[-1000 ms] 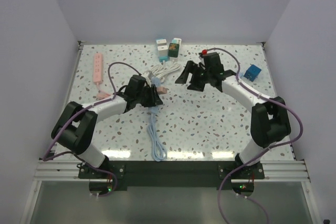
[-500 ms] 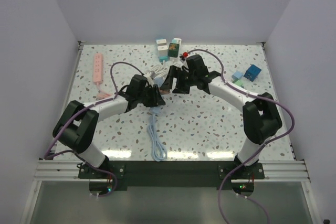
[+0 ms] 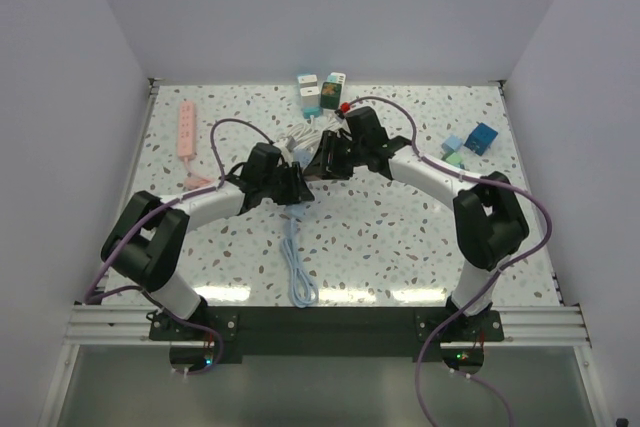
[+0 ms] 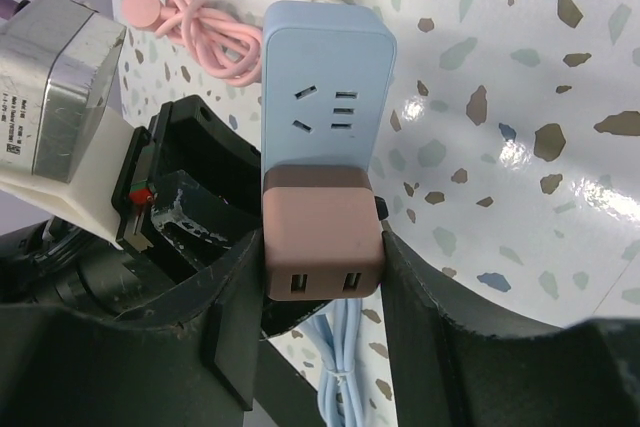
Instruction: Pull the plug off the socket
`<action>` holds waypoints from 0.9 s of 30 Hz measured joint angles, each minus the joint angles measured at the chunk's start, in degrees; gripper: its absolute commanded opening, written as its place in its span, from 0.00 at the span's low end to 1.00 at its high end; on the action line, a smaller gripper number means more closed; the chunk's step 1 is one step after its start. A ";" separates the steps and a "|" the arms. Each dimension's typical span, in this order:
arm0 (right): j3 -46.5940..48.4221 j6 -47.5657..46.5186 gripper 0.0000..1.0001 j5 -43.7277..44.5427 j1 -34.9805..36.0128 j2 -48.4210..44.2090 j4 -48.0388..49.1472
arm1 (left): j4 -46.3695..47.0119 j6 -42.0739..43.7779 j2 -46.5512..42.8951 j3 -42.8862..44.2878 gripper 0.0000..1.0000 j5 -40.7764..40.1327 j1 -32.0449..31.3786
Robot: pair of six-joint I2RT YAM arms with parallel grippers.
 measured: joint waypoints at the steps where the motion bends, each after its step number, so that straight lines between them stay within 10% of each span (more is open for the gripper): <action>1: 0.00 -0.07 0.10 -0.02 0.00 -0.02 0.00 | 0.00 -0.02 0.00 0.00 0.00 -0.13 0.00; 16: -11.76 0.48 0.00 0.24 -2.23 -13.07 3.93 | 10.58 0.11 -0.35 -3.23 0.00 9.51 -0.07; 27: -11.91 -0.04 0.00 6.29 -10.23 -23.65 -9.16 | 3.26 -2.47 1.90 -3.13 0.00 1.16 4.74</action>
